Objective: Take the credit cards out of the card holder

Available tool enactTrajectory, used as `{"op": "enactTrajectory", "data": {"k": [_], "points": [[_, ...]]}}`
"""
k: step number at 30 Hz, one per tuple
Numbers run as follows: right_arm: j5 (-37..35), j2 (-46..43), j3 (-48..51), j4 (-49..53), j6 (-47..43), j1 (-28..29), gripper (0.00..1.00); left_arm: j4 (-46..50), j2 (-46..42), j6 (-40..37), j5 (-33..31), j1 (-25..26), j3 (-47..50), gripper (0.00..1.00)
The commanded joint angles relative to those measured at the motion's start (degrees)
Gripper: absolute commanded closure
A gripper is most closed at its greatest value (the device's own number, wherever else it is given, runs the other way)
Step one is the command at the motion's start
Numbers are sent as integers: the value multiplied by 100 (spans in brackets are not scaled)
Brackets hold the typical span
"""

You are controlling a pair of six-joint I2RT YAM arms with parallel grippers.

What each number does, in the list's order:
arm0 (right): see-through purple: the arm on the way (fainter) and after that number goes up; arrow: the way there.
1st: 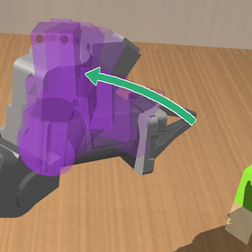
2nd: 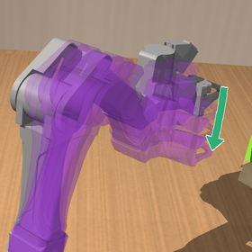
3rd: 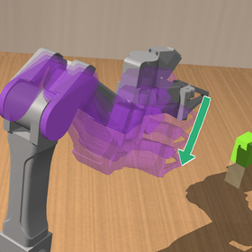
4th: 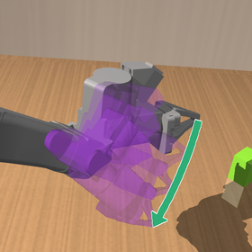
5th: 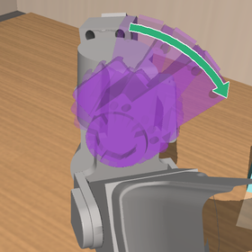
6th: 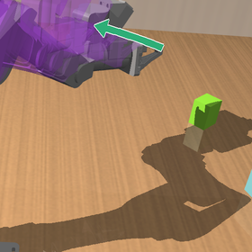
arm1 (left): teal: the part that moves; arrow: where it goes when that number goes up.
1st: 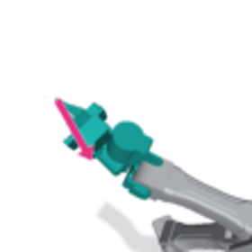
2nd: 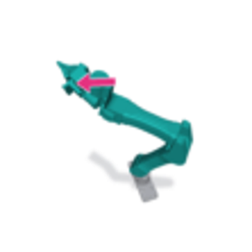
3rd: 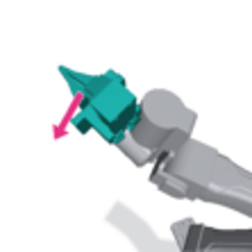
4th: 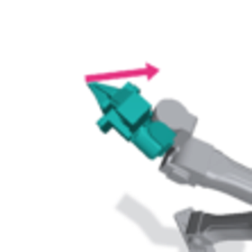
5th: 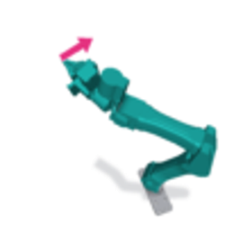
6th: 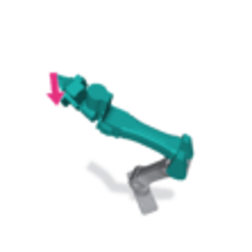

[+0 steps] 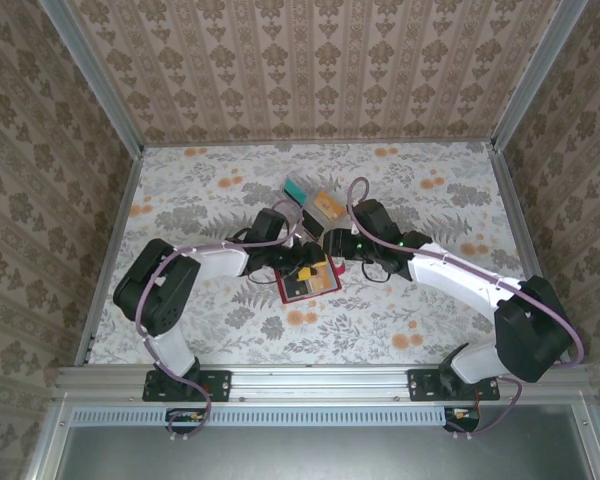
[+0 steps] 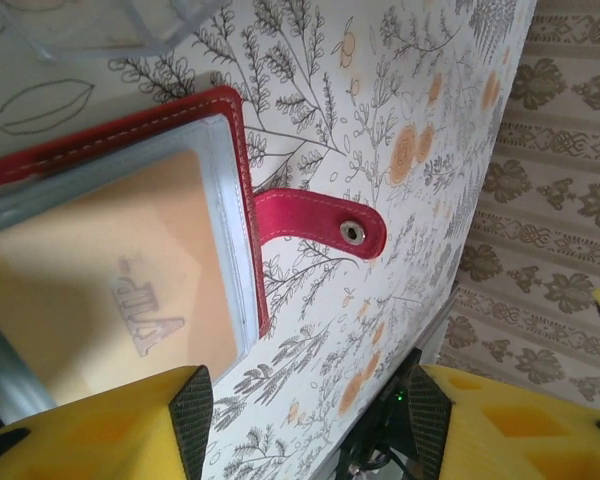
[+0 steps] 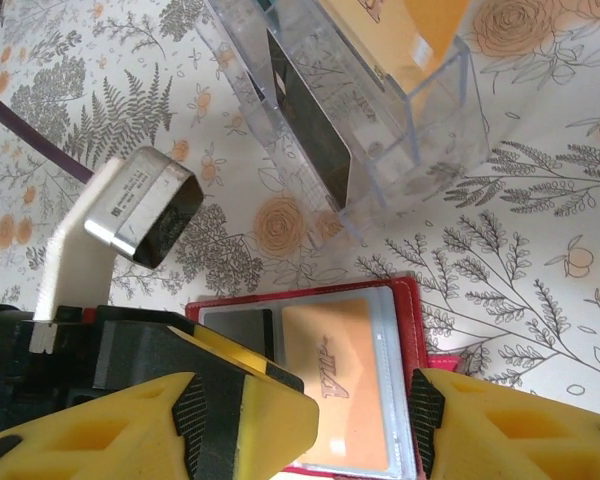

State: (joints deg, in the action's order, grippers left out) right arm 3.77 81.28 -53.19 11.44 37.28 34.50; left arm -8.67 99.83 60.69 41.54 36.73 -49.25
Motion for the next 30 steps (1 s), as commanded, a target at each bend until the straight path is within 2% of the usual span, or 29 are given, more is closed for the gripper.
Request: {"op": "enactTrajectory", "data": {"k": [1,4,9,12,22,30], "points": [[200,-121,128,195,-120,-22,42,-158,-68,119,-408,-73,50,42],[386,-23,138,332,-277,27,46,-48,-341,58,-848,-108,294,44],[348,660,-101,624,-410,360,60,399,-693,-78,-1371,-87,622,57],[265,1064,-295,705,-178,456,68,696,-859,-4,-1573,-78,700,62],[-338,1944,-770,875,17,487,68,1149,-810,-155,-1679,-17,358,67],[-229,2215,-650,736,266,487,69,941,-458,-171,-1339,-17,188,69]]}}
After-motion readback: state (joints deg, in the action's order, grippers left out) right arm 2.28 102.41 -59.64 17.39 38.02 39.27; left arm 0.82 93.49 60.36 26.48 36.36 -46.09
